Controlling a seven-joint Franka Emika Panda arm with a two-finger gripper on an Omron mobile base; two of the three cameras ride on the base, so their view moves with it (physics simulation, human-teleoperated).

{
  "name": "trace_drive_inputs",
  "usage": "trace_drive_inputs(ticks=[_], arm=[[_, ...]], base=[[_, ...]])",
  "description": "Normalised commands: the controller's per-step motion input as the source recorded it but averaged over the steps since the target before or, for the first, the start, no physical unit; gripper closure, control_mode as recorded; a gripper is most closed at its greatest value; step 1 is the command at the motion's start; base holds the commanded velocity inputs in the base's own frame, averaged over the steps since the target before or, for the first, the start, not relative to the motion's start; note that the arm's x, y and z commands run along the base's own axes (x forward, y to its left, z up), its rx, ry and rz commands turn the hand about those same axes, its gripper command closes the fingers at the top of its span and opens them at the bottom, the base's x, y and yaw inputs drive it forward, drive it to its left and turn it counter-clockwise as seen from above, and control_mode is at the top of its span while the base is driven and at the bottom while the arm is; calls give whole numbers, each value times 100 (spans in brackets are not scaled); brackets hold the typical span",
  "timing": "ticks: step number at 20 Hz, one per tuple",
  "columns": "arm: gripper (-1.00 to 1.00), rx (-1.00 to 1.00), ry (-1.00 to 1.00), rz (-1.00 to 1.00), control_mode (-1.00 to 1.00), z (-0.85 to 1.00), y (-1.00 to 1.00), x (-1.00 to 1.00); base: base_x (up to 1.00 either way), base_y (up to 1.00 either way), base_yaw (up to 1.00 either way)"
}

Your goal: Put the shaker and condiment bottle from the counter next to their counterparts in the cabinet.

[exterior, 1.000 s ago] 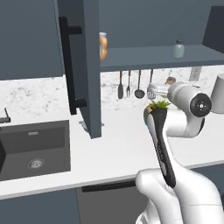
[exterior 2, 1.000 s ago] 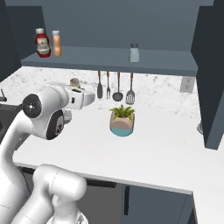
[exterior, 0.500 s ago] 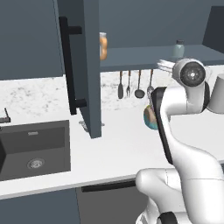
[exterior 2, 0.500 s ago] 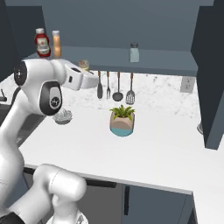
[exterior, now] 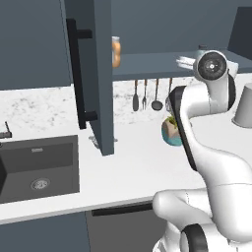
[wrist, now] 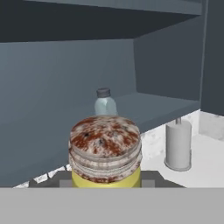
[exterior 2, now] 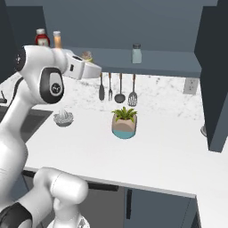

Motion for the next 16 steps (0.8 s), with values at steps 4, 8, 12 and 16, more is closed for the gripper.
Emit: trace_drive_inputs(ticks=[4,8,12,16], arm=[[100,0,1,0,-100,32,-19,51],[100,-2,7,0,-100,0,2,26],[100,-1,0,-1,-100,0,0,20],[100,-1,0,-1,-100,-1,0,15]], base=[[0,0,0],[0,0,0],[0,0,0],[0,0,0]])
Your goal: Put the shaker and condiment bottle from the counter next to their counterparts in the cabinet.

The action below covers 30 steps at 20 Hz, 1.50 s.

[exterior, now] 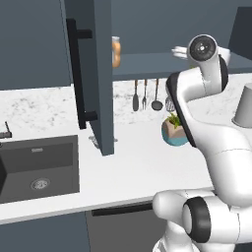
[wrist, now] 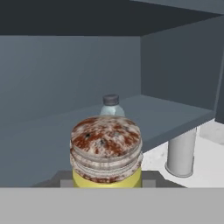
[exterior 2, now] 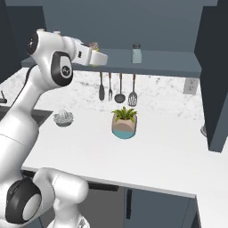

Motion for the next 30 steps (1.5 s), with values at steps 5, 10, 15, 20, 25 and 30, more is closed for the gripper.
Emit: trace_drive_inputs(ticks=[5,10,15,20,25,30], arm=[[100,-2,1,0,-100,-1,1,17],[100,0,0,0,-100,0,-1,27],[100,0,0,0,-100,-6,-4,20],[100,0,0,0,-100,-19,-7,11],[100,0,-2,0,-100,-11,-13,11],[100,0,-1,0,-100,0,-12,18]], base=[[0,0,0],[0,0,0],[0,0,0],[0,0,0],[0,0,0],[0,0,0]])
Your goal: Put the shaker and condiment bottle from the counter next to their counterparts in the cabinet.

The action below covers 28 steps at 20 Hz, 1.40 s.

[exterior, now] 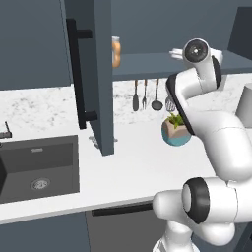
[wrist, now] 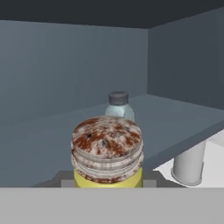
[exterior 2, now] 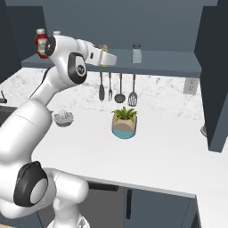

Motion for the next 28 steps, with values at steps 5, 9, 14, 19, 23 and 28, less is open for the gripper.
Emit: trace_drive_inputs(ticks=[5,9,14,19,23,28], arm=[[100,0,0,0,-100,-2,-9,25],[100,0,0,0,-100,-8,-7,32],[100,0,0,0,-100,-8,-8,34],[100,0,0,0,-100,-3,-9,32],[100,0,0,0,-100,-4,-7,29],[100,0,0,0,-100,-12,-3,31]], base=[[0,0,0],[0,0,0],[0,0,0],[0,0,0],[0,0,0],[0,0,0]])
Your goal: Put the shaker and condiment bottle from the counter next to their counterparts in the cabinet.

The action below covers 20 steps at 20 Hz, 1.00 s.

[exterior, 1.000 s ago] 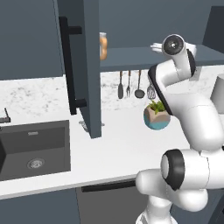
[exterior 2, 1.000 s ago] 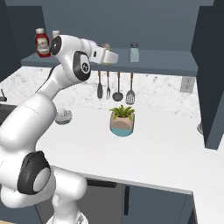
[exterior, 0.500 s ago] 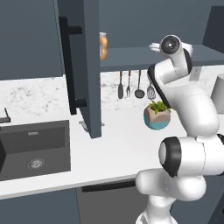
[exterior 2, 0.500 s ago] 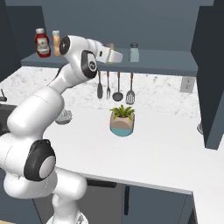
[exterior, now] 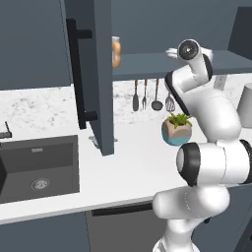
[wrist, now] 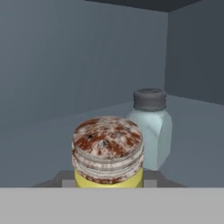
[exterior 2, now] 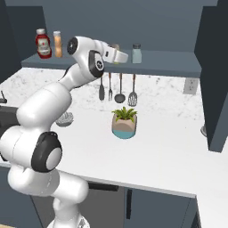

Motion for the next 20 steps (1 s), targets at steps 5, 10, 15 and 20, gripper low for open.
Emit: trace_drive_inputs(ticks=[5,10,15,20], arm=[[100,0,0,0,-100,-23,0,33],[100,0,0,0,-100,-23,-4,38],[100,0,0,0,-100,-29,-7,35],[100,0,0,0,-100,-32,-11,26]], base=[[0,0,0],[0,0,0],[0,0,0],[0,0,0]])
